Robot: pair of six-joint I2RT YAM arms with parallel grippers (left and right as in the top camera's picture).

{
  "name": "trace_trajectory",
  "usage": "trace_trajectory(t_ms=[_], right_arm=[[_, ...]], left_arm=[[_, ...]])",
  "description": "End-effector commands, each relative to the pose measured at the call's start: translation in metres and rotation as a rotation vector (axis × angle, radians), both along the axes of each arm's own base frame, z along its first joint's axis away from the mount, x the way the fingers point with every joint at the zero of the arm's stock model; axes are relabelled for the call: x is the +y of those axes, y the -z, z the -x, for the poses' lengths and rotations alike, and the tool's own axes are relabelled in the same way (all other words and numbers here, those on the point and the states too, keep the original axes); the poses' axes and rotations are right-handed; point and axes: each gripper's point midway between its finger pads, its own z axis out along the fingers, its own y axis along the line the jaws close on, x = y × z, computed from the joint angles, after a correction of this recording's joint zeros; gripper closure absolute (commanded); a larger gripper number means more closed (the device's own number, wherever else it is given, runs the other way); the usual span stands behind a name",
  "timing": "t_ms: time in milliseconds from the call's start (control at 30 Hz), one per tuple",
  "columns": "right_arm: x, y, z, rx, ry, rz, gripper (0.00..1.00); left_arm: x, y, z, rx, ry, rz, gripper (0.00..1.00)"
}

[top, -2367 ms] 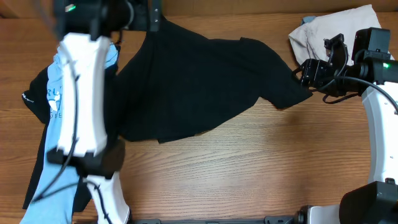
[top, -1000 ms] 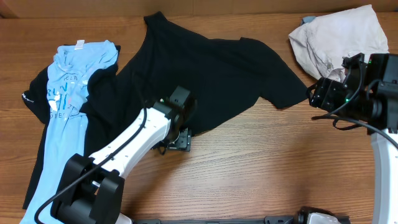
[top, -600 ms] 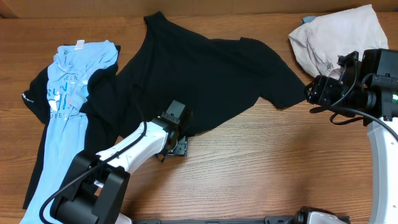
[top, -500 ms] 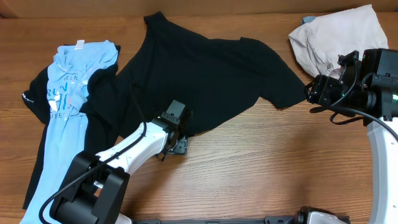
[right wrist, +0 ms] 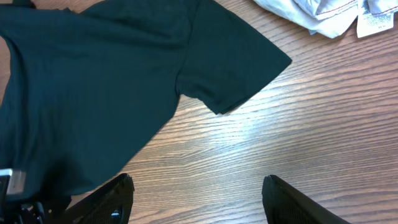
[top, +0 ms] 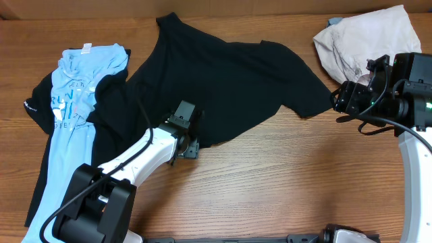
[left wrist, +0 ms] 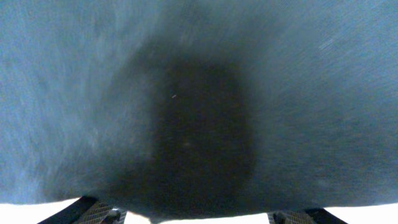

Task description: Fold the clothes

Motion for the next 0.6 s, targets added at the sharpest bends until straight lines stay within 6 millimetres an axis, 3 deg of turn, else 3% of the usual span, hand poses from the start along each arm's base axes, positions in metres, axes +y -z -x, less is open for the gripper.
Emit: trace_trajectory(t_ms=[0,233,467,567], right_arm=[[0.000,0.001,-0.001,-0.003,0.003,0.005,0.30],[0.000,0.000,-0.001,-0.006,0.003,0.006,0.30],[0.000,0.000,-0.002,-0.007,0.003,0.006,0.30],[0.000,0.000,-0.002,-0.007,0.003,0.006,0.30]], left_arm=[[-0.004,-0.016,-0.017,-0.066,0.050,0.005,0.30],[-0.015,-0.015,-0.017,-0.059,0.088,0.061,0.31],[-0.021,-0.009,-0.004,-0.010,0.101,0.107,0.46],[-0.017,-0.004,0.002,0.009,0.099,0.093,0.46]])
